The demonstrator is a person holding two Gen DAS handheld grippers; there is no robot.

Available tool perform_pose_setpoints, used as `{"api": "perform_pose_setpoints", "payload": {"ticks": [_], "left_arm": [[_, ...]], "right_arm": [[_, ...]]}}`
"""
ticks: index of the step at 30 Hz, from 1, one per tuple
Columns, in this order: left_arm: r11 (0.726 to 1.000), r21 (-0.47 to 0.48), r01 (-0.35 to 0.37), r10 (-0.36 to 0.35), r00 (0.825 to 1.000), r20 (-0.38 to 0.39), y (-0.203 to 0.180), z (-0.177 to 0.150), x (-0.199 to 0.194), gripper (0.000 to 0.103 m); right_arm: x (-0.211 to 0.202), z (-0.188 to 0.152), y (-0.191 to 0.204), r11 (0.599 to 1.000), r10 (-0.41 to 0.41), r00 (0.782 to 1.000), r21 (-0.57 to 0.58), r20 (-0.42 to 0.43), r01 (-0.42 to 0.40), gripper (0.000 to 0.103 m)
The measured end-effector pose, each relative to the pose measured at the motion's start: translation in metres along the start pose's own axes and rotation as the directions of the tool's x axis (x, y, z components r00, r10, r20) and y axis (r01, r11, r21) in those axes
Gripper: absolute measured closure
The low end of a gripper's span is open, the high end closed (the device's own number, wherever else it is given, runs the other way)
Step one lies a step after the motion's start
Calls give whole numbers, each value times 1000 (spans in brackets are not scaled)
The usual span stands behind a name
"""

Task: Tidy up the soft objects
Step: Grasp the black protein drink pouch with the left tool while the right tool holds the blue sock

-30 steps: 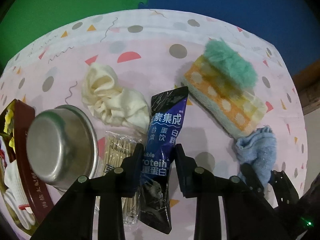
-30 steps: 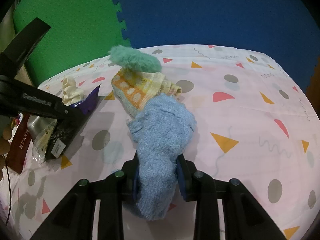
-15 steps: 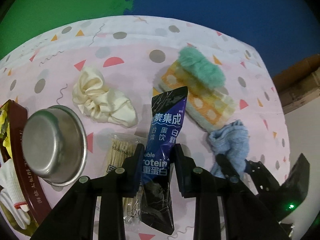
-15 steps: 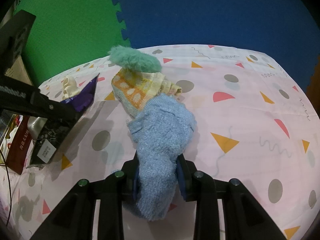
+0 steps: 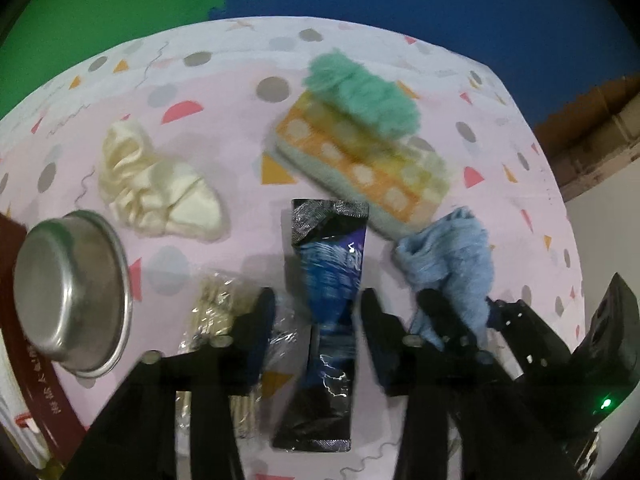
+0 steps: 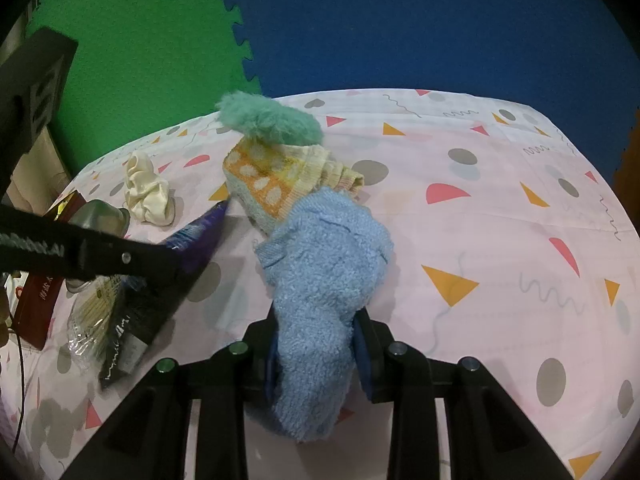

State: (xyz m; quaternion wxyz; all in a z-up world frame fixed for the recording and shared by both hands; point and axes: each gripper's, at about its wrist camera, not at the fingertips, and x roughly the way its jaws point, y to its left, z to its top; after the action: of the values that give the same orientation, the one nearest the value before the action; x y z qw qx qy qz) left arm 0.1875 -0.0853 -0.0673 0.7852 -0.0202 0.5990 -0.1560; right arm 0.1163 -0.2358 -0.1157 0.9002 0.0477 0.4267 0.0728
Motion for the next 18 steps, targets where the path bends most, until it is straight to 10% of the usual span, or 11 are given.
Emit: {"api": "perform_pose_setpoints", "payload": {"ticks": [18], "left_arm": [[987, 101, -126, 129, 991, -23, -29, 10, 34, 63]], "right_arm": [[-2, -1, -2, 1000, 4, 1000, 6, 0, -4, 71]]}}
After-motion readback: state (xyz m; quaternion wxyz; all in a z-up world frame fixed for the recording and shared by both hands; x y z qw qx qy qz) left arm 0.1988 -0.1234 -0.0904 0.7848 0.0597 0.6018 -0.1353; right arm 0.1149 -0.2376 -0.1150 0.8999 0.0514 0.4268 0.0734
